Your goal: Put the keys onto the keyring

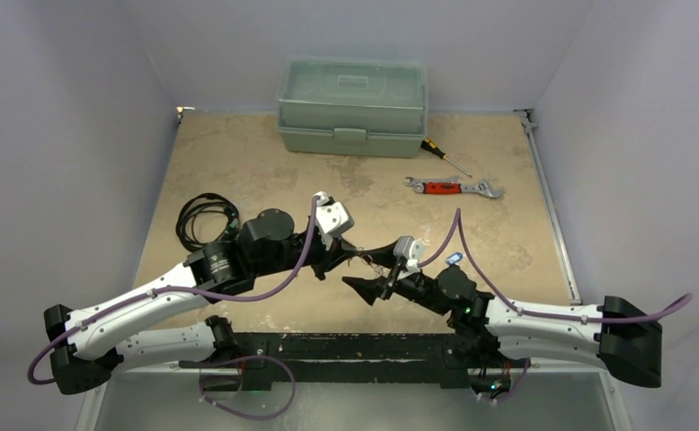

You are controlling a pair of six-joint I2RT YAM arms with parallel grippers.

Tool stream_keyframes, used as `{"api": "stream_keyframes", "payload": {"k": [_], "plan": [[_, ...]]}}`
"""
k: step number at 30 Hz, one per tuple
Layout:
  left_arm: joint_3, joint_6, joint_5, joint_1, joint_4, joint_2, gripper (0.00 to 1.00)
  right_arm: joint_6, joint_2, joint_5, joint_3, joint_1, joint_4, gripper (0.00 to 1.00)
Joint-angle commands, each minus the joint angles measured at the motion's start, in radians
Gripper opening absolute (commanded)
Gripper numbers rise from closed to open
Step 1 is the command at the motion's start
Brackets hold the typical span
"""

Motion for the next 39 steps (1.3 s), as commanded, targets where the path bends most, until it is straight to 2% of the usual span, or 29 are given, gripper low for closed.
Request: {"api": "stream_keyframes", "payload": {"k": [1, 3, 7, 10, 12, 18, 28, 34, 39], "plan": [[0.055, -0.045, -0.003, 0.003, 0.052, -0.012, 0.00, -0.057, 0.029, 0.022, 0.039, 0.004, 0.084, 0.56], [0.057, -0.052, -0.001, 0.003, 0.049, -0.015, 0.00, -0.070, 0.034, 0.031, 0.044, 0.004, 0.082, 0.42], [0.063, -0.063, 0.000, 0.003, 0.036, -0.022, 0.00, -0.081, 0.029, 0.046, 0.041, 0.004, 0.078, 0.25], [0.076, -0.064, -0.006, 0.003, 0.015, -0.025, 0.00, -0.085, 0.022, 0.043, 0.045, 0.004, 0.061, 0.05], [0.088, -0.064, -0.011, 0.003, -0.007, -0.023, 0.00, -0.090, 0.020, 0.039, 0.055, 0.004, 0.040, 0.00], [0.140, -0.073, -0.007, 0.003, -0.087, 0.000, 0.00, -0.107, -0.001, 0.046, 0.104, 0.005, -0.089, 0.00], [0.260, -0.174, -0.038, 0.003, -0.286, 0.104, 0.00, -0.206, -0.012, 0.178, 0.195, 0.032, -0.314, 0.00], [0.309, -0.225, -0.077, 0.003, -0.379, 0.147, 0.00, -0.229, -0.006, 0.264, 0.222, 0.079, -0.355, 0.00], [0.303, -0.227, -0.132, 0.003, -0.392, 0.145, 0.00, -0.257, -0.005, 0.327, 0.235, 0.139, -0.366, 0.00]]}}
